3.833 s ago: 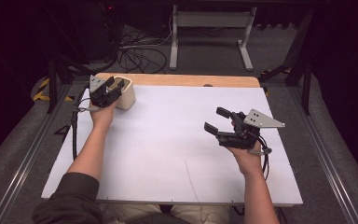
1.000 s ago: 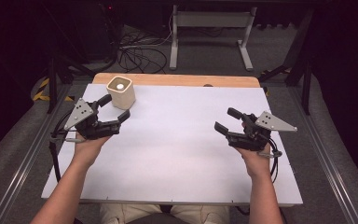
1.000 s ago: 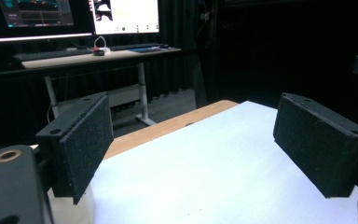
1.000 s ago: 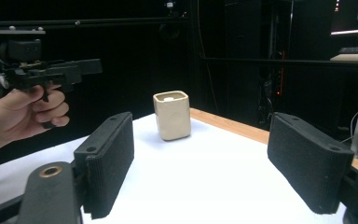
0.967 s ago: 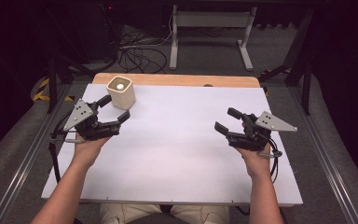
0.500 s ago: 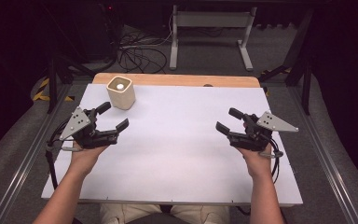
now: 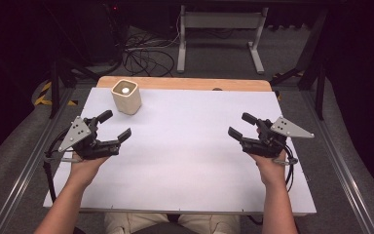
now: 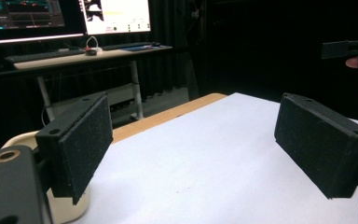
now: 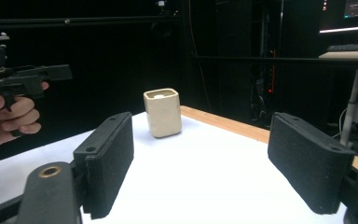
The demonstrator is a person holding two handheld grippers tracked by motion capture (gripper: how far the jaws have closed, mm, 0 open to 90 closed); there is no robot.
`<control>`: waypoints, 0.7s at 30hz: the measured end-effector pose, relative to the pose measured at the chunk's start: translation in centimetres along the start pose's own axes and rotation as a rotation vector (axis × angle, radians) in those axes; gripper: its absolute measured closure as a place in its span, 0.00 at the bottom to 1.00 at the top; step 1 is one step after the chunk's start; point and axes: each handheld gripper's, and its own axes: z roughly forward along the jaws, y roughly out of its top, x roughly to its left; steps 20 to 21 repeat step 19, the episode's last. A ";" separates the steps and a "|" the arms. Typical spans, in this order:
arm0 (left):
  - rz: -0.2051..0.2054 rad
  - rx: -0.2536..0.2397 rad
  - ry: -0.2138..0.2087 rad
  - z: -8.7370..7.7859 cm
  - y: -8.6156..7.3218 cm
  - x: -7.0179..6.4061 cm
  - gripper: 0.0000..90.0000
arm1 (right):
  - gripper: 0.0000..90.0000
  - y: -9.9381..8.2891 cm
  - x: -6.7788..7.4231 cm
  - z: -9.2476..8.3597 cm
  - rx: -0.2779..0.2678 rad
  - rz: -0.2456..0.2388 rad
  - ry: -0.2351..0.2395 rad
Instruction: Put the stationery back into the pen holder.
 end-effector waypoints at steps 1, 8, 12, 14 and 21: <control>-0.001 0.003 -0.001 -0.1 -0.1 0.0 0.13 | 0.25 0.0 -0.1 0.0 0.001 0.000 -0.003; -0.004 0.006 -0.007 -0.3 -0.3 0.0 0.14 | 0.25 -0.1 -0.2 -0.1 0.000 0.005 -0.010; -0.003 0.008 -0.009 -0.3 -0.3 0.0 0.14 | 0.25 -0.1 -0.2 -0.1 0.003 0.001 -0.010; -0.006 0.010 -0.009 -0.3 -0.3 0.1 0.14 | 0.25 -0.1 -0.2 -0.2 0.000 0.005 -0.009; -0.004 0.010 -0.006 -0.3 -0.3 0.1 0.14 | 0.25 -0.1 -0.3 -0.1 0.003 0.004 -0.013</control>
